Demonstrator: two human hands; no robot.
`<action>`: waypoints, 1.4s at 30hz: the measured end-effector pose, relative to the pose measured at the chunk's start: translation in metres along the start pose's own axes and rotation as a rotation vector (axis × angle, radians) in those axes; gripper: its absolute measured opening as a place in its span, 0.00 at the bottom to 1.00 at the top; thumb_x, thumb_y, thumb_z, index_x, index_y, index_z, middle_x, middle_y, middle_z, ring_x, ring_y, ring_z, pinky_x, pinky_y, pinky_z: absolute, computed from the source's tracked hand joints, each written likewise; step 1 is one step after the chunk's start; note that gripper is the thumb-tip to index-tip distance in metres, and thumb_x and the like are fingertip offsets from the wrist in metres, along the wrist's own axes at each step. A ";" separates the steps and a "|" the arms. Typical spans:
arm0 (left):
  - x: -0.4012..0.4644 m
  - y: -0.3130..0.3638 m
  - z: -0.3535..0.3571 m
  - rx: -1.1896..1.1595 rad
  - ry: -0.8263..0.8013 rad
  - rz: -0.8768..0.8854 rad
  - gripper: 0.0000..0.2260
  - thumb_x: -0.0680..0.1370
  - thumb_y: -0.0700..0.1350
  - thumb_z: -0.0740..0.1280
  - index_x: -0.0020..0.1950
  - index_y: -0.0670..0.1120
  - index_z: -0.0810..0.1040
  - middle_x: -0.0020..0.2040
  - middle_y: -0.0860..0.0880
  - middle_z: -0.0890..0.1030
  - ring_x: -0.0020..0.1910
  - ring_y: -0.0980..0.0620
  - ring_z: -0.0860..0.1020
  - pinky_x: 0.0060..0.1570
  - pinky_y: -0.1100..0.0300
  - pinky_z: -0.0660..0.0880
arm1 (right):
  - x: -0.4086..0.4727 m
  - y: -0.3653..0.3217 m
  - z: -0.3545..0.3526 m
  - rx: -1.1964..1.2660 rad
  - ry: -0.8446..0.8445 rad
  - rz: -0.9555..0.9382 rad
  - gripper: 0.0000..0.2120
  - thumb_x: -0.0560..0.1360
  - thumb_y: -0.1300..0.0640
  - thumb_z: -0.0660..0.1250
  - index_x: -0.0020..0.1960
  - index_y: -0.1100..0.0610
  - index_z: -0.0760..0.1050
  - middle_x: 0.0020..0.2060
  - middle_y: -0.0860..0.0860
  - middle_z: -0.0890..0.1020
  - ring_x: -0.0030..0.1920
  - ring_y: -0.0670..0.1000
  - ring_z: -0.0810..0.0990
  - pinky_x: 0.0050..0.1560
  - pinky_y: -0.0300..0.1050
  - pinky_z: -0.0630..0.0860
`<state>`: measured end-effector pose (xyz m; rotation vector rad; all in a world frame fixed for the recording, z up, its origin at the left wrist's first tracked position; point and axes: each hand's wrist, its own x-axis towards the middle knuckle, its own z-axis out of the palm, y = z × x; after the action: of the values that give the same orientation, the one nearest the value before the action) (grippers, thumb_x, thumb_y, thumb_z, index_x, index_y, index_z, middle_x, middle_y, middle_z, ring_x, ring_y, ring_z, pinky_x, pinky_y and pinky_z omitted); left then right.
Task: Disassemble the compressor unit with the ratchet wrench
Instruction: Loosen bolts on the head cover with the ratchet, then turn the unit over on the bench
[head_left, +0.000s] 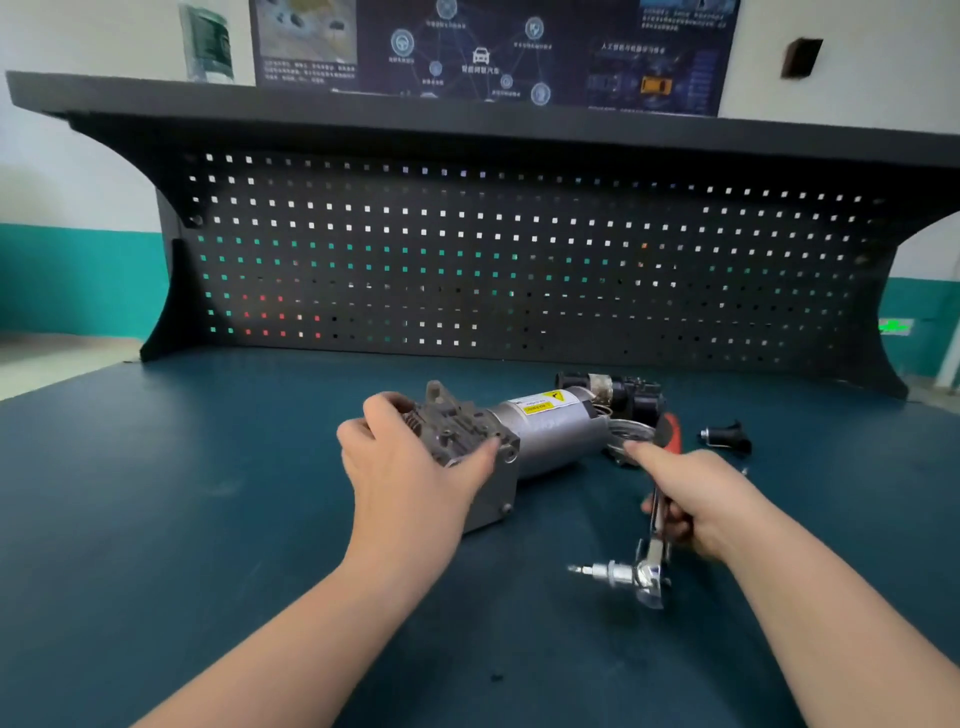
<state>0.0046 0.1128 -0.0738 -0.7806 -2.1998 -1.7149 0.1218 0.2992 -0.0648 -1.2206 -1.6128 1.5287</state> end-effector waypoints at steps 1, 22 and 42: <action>0.001 -0.003 0.003 0.010 -0.078 0.006 0.35 0.64 0.55 0.76 0.63 0.53 0.60 0.54 0.53 0.60 0.56 0.52 0.64 0.54 0.62 0.62 | 0.003 0.002 -0.004 -0.055 0.011 0.009 0.17 0.76 0.48 0.68 0.42 0.62 0.70 0.16 0.55 0.72 0.13 0.47 0.61 0.17 0.32 0.59; -0.001 -0.004 -0.007 0.180 -0.169 -0.041 0.29 0.65 0.63 0.73 0.64 0.56 0.74 0.47 0.60 0.78 0.47 0.60 0.74 0.35 0.76 0.67 | 0.028 0.014 -0.024 -0.560 0.314 -0.012 0.16 0.72 0.52 0.71 0.55 0.62 0.77 0.54 0.60 0.77 0.46 0.59 0.78 0.41 0.44 0.72; 0.100 0.059 -0.088 0.119 -0.967 -0.633 0.26 0.67 0.57 0.71 0.59 0.43 0.78 0.49 0.42 0.82 0.42 0.45 0.81 0.41 0.56 0.76 | -0.027 -0.005 0.016 -0.420 -0.470 -0.726 0.37 0.58 0.36 0.77 0.63 0.44 0.72 0.60 0.39 0.75 0.60 0.38 0.72 0.56 0.31 0.66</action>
<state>-0.0572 0.0644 0.0488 -1.1267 -3.4662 -1.5755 0.1173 0.2685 -0.0577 -0.3448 -2.4208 1.0614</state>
